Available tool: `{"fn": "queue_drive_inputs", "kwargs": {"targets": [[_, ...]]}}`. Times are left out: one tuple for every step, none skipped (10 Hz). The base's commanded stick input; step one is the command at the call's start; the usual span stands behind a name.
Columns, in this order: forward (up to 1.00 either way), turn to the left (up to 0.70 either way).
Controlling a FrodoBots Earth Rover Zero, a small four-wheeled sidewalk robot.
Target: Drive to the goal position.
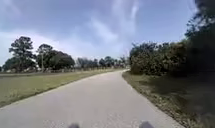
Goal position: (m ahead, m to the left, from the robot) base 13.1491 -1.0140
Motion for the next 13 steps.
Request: {"fn": "queue_drive_inputs", "kwargs": {"targets": [[0.70, 0.00], [0.70, 0.00], [0.70, 0.00], [0.70, 0.00], [0.70, 0.00], [0.70, 0.00], [0.70, 0.00], [0.70, 0.00], [0.70, 0.00], [0.70, 0.00], [0.70, 0.00], [0.70, 0.00], [0.70, 0.00]]}}
